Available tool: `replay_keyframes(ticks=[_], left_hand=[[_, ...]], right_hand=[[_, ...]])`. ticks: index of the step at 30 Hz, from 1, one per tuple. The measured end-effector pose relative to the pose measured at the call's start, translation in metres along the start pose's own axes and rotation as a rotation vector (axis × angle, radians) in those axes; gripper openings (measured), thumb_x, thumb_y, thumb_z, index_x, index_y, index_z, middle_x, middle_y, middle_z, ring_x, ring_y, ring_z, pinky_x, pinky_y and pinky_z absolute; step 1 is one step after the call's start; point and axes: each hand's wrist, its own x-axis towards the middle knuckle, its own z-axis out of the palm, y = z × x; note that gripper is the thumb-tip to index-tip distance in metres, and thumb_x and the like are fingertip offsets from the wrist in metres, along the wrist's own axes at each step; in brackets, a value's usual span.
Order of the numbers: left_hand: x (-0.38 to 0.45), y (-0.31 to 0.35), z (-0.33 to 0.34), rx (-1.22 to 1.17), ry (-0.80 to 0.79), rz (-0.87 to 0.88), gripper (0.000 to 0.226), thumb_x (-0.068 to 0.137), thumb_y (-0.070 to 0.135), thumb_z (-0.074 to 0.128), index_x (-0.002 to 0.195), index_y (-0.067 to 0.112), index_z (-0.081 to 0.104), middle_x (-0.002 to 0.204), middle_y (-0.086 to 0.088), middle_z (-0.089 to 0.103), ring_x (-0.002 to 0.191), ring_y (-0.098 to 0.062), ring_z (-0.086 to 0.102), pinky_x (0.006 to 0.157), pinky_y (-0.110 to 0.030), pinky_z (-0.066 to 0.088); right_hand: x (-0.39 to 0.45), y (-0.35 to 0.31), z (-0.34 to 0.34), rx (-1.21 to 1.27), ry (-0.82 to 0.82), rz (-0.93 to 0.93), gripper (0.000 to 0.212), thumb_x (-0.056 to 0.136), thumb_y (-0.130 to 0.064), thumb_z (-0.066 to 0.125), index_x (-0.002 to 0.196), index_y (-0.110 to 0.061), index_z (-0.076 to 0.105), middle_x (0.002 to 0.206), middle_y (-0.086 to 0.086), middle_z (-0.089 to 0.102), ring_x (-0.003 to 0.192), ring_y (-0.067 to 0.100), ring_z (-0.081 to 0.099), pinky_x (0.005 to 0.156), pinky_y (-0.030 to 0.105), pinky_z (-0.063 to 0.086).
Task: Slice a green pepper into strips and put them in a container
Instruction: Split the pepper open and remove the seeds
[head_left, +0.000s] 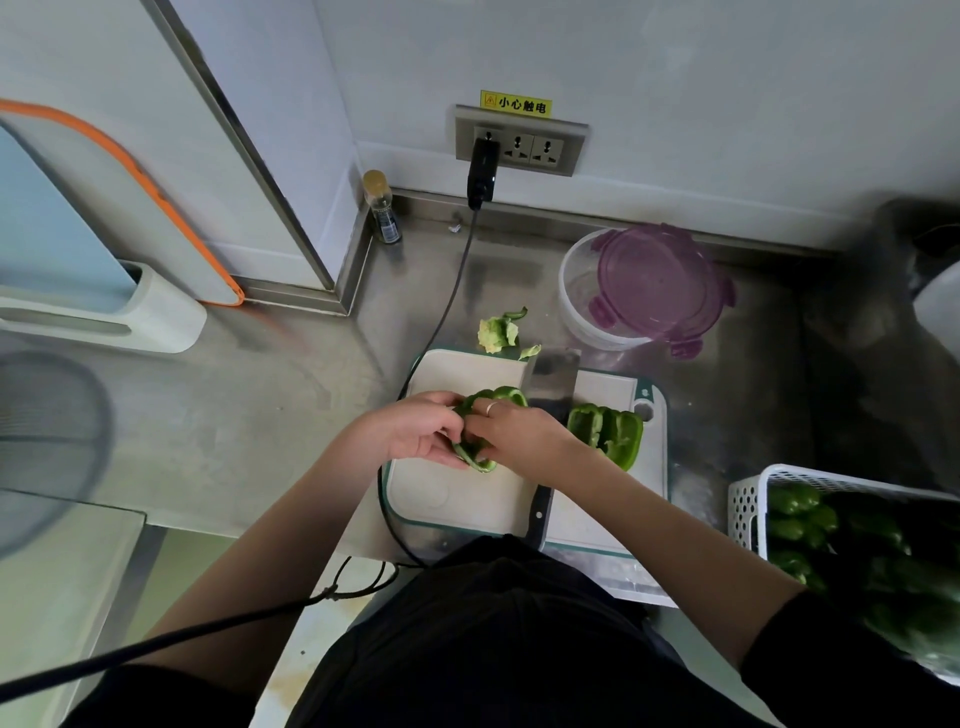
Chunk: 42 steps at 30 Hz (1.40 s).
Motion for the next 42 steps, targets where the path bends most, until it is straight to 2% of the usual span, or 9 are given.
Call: replay_keyframes(ticks=[9,13,18,23,26,29,31,35,42], left_hand=[[0.008,0.004,0.000,0.055,0.036,0.020,0.050,0.084,-0.015,0.040,0.127,0.009,0.046,0.118,-0.024,0.057,0.096,-0.040,0.065,0.080,-0.041,0.057],[0.015,0.007,0.002,0.050,0.060,0.015,0.048,0.083,-0.015,0.037,0.124,0.008,0.047,0.112,-0.023,0.059,0.090,-0.038,0.067,0.077,-0.040,0.058],[0.017,0.007,-0.013,-0.081,0.105,-0.022,0.047,0.084,-0.013,0.031,0.124,0.004,0.050,0.108,-0.023,0.060,0.090,-0.037,0.067,0.073,-0.042,0.059],[0.015,0.006,-0.017,-0.025,0.081,-0.044,0.054,0.083,-0.013,0.032,0.128,0.009,0.050,0.122,-0.023,0.056,0.100,-0.038,0.064,0.075,-0.042,0.058],[0.016,0.007,-0.013,0.022,0.106,-0.024,0.056,0.083,-0.012,0.032,0.131,0.013,0.048,0.122,-0.020,0.056,0.100,-0.036,0.064,0.076,-0.041,0.058],[0.019,0.008,-0.008,0.084,0.106,0.042,0.057,0.084,-0.009,0.035,0.132,0.019,0.045,0.124,-0.014,0.055,0.100,-0.032,0.064,0.080,-0.038,0.057],[0.021,0.011,-0.003,0.126,0.071,0.083,0.056,0.087,-0.007,0.038,0.134,0.023,0.042,0.125,-0.011,0.053,0.098,-0.028,0.065,0.082,-0.035,0.056],[0.033,0.014,0.007,0.335,0.131,0.165,0.052,0.089,-0.002,0.043,0.137,0.017,0.039,0.127,-0.011,0.051,0.102,-0.025,0.061,0.075,-0.031,0.056],[0.028,0.014,0.008,1.047,0.566,0.670,0.042,0.094,0.021,0.052,0.134,0.010,0.048,0.133,-0.009,0.050,0.120,-0.022,0.049,0.102,-0.029,0.037]], right_hand=[[0.001,0.002,-0.004,0.122,-0.078,0.049,0.021,0.094,-0.019,0.046,0.111,-0.014,0.058,0.113,0.006,0.057,0.101,0.023,0.057,0.078,0.035,0.050],[0.005,0.001,-0.004,-0.061,-0.139,0.019,0.036,0.090,-0.004,0.051,0.125,-0.007,0.050,0.123,0.011,0.052,0.111,0.027,0.053,0.077,0.035,0.047],[-0.007,0.021,0.007,-0.023,0.283,-0.108,0.067,0.039,0.013,0.078,0.100,-0.006,0.057,0.091,0.015,0.061,0.073,0.031,0.063,0.041,0.031,0.051],[0.012,0.050,-0.029,0.528,0.544,0.449,0.017,0.094,-0.005,0.049,0.109,-0.010,0.055,0.104,0.011,0.061,0.084,0.026,0.062,0.070,0.039,0.053],[-0.012,0.065,-0.030,0.740,0.605,0.651,0.020,0.096,-0.010,0.047,0.113,-0.015,0.056,0.107,0.006,0.064,0.089,0.019,0.062,0.073,0.034,0.052],[-0.063,0.066,0.003,0.620,0.714,0.913,0.018,0.093,-0.017,0.055,0.111,-0.014,0.052,0.109,0.008,0.059,0.097,0.026,0.057,0.073,0.033,0.047],[-0.085,0.062,0.027,0.568,0.543,1.038,0.031,0.092,-0.028,0.057,0.117,-0.015,0.045,0.119,0.015,0.050,0.110,0.036,0.049,0.082,0.043,0.047],[-0.086,0.058,0.045,0.814,0.317,1.105,0.046,0.098,-0.024,0.045,0.140,-0.016,0.028,0.110,0.019,0.056,0.096,0.039,0.057,0.075,0.042,0.049],[-0.093,0.056,0.014,0.780,0.684,0.996,0.024,0.097,-0.017,0.049,0.119,-0.008,0.048,0.076,-0.001,0.056,0.063,0.014,0.055,0.054,0.026,0.042]])
